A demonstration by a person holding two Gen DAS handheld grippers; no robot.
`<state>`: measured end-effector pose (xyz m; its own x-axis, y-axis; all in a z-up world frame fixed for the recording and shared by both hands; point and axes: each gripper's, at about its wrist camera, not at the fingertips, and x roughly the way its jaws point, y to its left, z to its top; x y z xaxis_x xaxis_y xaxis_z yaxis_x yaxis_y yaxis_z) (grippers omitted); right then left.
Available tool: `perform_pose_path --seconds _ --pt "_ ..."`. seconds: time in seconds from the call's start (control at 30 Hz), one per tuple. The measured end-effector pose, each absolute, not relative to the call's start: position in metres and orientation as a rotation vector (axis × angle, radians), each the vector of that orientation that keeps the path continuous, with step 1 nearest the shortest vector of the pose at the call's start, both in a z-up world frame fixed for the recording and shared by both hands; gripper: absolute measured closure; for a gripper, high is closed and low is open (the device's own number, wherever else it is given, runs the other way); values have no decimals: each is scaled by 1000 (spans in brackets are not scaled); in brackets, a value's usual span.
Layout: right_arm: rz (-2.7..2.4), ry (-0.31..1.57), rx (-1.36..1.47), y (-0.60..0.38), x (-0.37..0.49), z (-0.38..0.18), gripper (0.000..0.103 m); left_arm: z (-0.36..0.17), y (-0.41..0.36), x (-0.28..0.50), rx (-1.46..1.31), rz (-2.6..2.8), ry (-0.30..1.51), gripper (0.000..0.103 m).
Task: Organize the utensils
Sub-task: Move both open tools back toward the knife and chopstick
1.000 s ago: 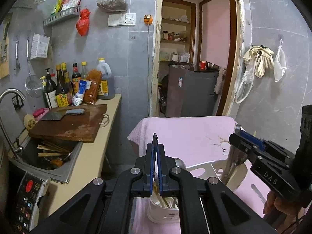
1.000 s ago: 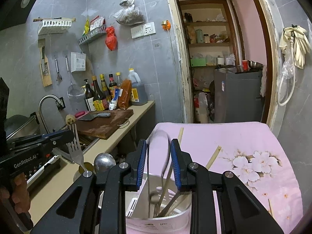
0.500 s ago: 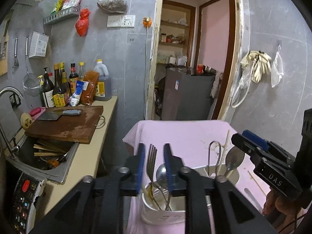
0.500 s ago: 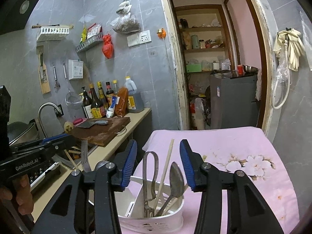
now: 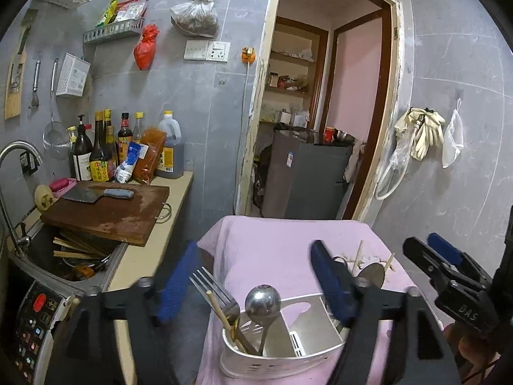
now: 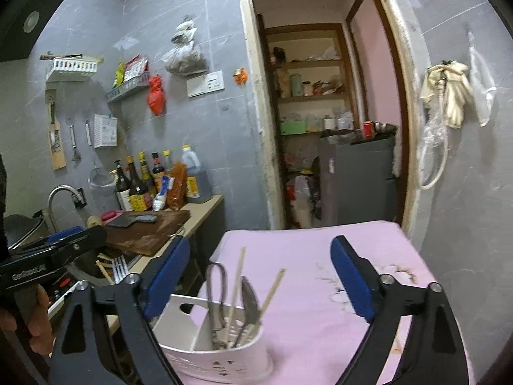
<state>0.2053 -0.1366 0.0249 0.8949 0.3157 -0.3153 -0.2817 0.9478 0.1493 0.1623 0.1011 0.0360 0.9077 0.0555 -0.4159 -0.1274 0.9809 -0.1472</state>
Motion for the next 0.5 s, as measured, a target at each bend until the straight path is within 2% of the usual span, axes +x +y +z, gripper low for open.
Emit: perform_pose_path --seconds 0.07,0.17,0.5 --pt "276 328 90 -144 200 29 3 39 96 159 -170 97 401 13" --pt "232 311 66 -155 192 34 2 43 85 155 -157 99 377 5" --pt "144 303 32 -203 170 41 2 47 38 145 -89 79 324 1"
